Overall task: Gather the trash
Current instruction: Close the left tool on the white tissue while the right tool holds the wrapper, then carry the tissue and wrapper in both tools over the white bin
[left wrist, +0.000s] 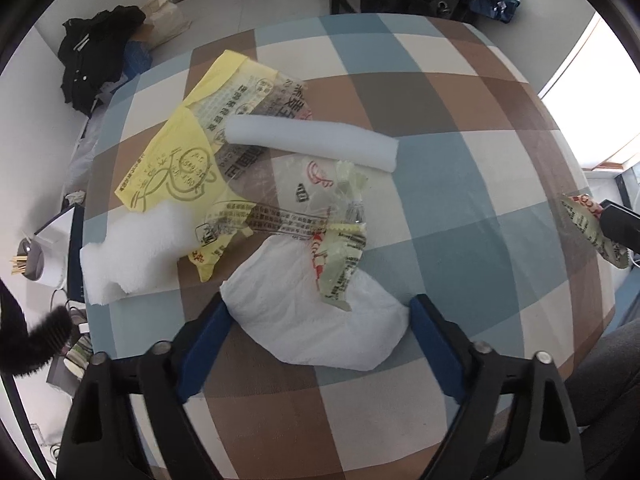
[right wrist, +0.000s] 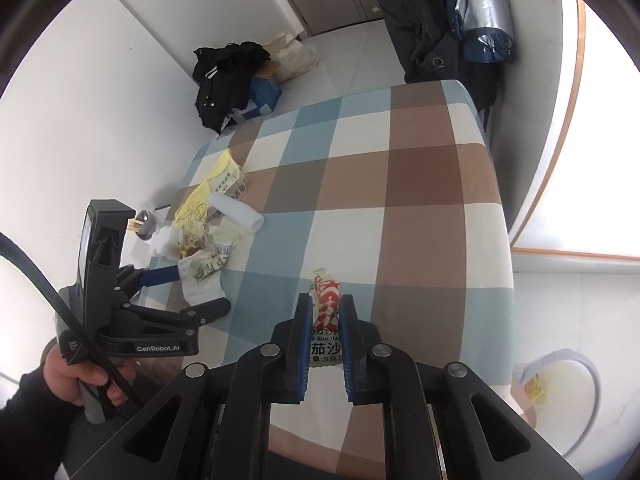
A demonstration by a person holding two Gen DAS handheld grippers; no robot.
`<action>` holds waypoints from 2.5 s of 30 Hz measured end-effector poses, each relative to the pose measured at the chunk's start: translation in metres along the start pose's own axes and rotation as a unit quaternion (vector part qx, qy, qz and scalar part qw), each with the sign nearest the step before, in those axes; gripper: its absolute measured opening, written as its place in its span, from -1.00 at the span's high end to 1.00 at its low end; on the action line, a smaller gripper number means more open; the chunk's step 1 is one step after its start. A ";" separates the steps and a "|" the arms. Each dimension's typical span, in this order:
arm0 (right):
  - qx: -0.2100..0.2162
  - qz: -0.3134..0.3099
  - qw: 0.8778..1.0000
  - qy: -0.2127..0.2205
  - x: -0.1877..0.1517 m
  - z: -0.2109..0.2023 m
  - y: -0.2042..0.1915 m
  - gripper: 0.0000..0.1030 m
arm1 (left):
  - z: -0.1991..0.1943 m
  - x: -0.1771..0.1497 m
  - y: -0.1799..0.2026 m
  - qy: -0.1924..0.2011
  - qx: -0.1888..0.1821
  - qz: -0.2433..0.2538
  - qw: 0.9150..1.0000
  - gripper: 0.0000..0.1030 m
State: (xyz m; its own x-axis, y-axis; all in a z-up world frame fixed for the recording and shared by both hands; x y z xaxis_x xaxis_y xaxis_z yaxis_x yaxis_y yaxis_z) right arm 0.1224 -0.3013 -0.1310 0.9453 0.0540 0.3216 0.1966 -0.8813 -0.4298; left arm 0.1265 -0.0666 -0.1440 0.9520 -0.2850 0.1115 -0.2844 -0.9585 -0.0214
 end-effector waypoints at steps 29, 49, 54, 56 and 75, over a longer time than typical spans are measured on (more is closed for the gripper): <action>0.002 -0.016 0.999 0.031 -0.015 -0.017 -0.015 0.76 | -0.060 -0.041 -0.006 0.033 -0.043 0.018 0.998 0.90; 0.058 -0.013 0.991 0.122 -0.037 -0.119 -0.043 0.76 | -0.160 -0.030 0.032 0.188 -0.091 0.025 0.978 0.90; 0.055 0.032 0.984 0.163 -0.046 -0.170 -0.014 0.76 | -0.174 -0.017 0.064 0.202 -0.114 0.054 0.971 0.90; 0.052 0.048 0.982 0.175 -0.050 -0.187 0.000 0.76 | -0.175 -0.014 0.077 0.205 -0.124 0.065 0.969 0.90; -0.056 0.118 0.961 0.245 -0.114 -0.248 0.106 0.76 | -0.157 0.021 0.217 0.166 -0.209 0.180 0.947 0.90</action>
State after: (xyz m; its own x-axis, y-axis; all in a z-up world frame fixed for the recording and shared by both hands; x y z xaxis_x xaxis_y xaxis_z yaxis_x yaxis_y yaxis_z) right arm -0.0293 -0.5175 -0.0046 0.7184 -0.3574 0.5967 -0.0636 -0.8880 -0.4553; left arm 0.0672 -0.2789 0.0100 0.7167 -0.5071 0.4788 -0.6699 -0.6915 0.2703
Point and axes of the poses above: each gripper's, at about its wrist camera, not at the fingertips, and z roughly the way its jaws point, y to its right, x to its top, the point moved 1 cm from there along z, roughly the way its jaws point, and after that the axes turned 9 degrees about -y, right-handed, at the moved point
